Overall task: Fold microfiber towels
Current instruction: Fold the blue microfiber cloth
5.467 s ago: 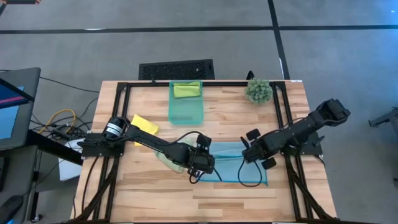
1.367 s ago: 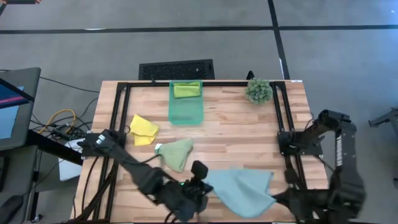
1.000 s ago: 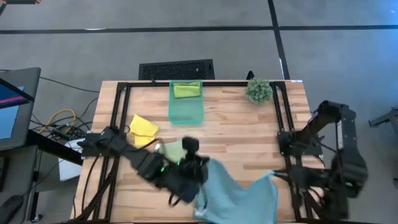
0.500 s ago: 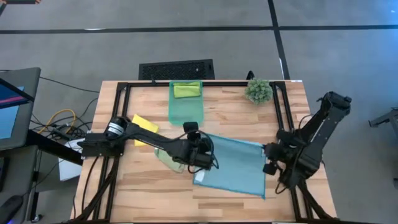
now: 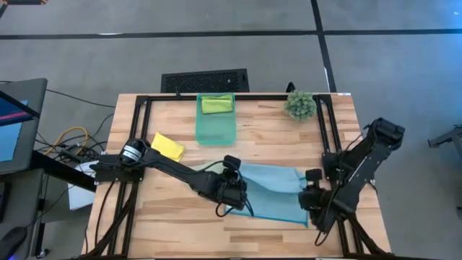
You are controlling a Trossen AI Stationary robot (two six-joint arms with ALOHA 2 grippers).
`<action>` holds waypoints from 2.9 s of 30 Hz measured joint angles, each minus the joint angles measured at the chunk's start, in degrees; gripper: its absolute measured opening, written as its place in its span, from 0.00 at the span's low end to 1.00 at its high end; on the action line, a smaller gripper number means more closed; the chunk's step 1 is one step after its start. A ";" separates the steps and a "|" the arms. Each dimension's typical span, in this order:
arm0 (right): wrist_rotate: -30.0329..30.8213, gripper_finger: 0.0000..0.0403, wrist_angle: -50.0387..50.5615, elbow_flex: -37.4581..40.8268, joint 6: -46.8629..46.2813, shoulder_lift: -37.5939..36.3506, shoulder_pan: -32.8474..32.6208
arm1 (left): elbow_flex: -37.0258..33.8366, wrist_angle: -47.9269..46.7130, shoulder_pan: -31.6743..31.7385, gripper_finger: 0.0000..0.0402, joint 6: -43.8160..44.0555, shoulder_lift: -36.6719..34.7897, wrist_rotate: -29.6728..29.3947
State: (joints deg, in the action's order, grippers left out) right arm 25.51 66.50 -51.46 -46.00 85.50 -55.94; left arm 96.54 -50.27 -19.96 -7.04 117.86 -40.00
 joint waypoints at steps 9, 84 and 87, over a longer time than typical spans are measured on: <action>19.45 0.03 23.74 -1.70 -28.77 -0.29 3.57 | 4.82 -1.67 1.57 0.00 -1.57 -0.02 -13.47; -0.67 0.04 -20.72 9.42 -3.60 -6.34 0.06 | -11.65 14.07 -7.77 0.00 11.94 -1.49 11.69; -1.66 0.05 -20.32 9.51 -3.47 -6.34 0.06 | -11.68 14.11 -7.89 0.00 12.47 -1.49 11.91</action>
State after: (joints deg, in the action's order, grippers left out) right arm 23.86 46.18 -41.95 -49.48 79.15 -55.88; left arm 84.86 -36.16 -27.84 5.42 116.38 -28.09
